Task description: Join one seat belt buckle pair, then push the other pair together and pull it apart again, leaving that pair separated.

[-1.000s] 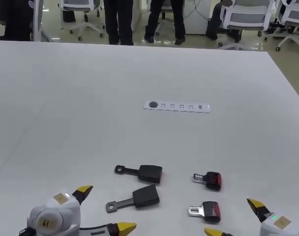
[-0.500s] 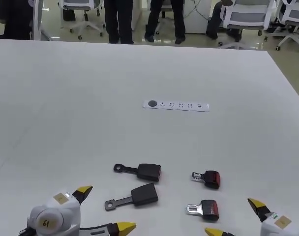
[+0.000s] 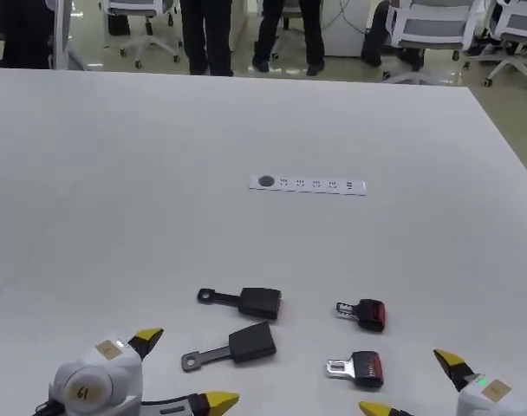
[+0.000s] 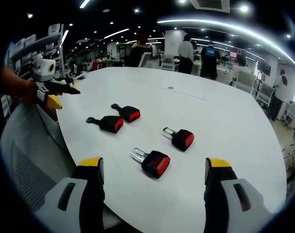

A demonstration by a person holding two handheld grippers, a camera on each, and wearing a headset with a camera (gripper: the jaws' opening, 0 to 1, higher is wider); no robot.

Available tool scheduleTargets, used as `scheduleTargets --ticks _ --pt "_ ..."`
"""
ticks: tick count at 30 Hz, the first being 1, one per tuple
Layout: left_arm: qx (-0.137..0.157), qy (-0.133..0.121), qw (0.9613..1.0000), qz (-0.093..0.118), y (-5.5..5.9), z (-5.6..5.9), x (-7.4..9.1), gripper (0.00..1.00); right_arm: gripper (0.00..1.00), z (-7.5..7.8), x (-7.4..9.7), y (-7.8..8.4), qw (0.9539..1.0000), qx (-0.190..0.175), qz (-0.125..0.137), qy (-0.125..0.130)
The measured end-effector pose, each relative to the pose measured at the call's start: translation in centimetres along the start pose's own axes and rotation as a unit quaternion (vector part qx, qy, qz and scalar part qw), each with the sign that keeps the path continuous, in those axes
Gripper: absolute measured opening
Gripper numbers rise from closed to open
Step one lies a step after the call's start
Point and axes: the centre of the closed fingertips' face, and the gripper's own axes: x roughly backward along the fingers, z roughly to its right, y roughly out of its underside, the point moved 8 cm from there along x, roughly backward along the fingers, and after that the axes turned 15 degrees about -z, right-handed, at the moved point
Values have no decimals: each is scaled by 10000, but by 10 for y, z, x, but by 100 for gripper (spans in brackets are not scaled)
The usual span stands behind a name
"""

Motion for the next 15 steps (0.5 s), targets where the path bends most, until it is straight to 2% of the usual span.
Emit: scheduleTargets --ticks 15 --pt "-80 89 9999 -58 -7 4 -9 96 85 5 -1 3 10000 -62 -33 -36"
